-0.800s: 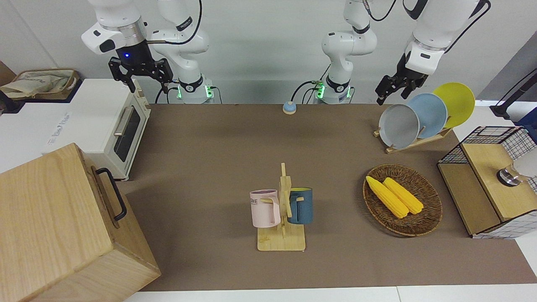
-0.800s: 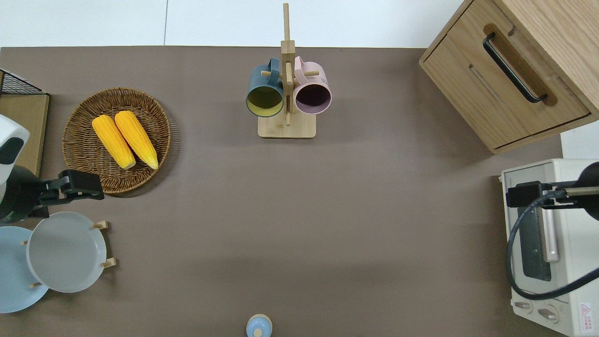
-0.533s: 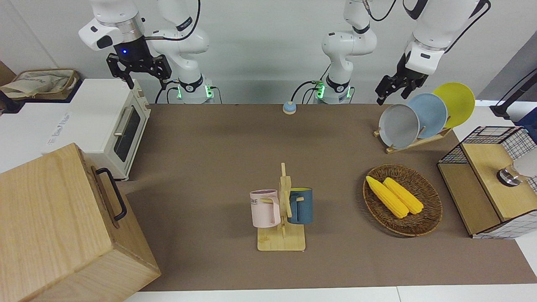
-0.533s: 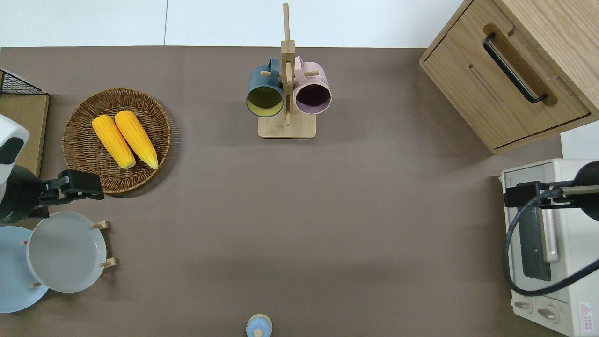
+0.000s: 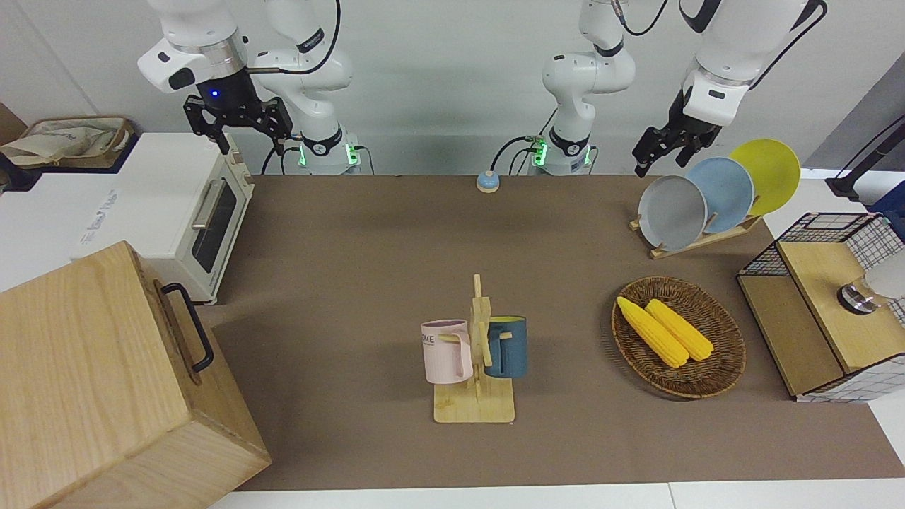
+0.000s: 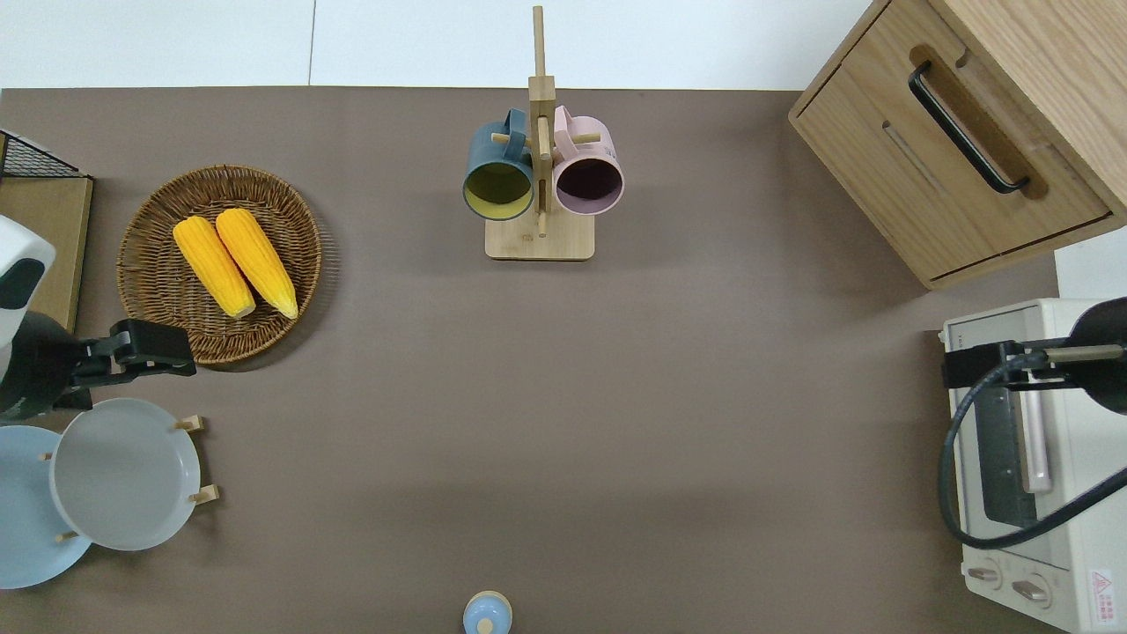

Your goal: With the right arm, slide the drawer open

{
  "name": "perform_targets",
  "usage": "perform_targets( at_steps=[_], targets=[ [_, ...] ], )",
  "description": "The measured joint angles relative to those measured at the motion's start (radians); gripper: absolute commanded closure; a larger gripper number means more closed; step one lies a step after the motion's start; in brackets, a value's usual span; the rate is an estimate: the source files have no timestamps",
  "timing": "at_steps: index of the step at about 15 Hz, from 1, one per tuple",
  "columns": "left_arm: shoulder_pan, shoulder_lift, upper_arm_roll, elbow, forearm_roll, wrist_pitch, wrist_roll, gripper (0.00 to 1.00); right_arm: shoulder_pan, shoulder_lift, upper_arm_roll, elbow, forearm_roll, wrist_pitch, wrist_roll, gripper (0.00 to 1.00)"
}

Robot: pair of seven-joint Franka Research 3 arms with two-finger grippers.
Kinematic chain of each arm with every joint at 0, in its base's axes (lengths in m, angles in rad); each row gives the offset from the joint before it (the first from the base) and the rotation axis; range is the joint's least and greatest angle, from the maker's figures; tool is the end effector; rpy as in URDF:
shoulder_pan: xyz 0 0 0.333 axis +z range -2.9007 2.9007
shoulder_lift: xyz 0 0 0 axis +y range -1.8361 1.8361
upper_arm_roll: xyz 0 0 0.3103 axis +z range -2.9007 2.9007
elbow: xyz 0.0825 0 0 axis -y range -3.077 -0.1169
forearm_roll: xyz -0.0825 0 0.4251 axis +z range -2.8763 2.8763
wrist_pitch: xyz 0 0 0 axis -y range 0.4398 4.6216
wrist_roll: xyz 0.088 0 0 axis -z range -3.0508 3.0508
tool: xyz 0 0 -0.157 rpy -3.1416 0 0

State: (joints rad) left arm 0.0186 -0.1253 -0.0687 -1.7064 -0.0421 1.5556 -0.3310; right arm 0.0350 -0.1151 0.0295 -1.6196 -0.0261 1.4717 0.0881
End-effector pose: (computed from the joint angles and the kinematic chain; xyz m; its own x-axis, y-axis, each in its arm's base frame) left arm 0.5519 -0.0361 0.5700 0.9602 0.2772 -0.0353 0.2781 -0.9603 0.0233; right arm 0.5469 0.0318 0.6014 0.9992 -0.0265 -0.0301 -0.0255 -0.9992 0.0322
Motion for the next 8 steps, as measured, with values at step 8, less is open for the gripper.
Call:
perform_targets(
  at_steps=[8],
  targets=[
    [0.000,0.000,0.000,0.000,0.000,0.000,0.000,0.01,0.000,0.009,0.000,0.000,0.000,-0.002,0.000,0.015]
  ],
)
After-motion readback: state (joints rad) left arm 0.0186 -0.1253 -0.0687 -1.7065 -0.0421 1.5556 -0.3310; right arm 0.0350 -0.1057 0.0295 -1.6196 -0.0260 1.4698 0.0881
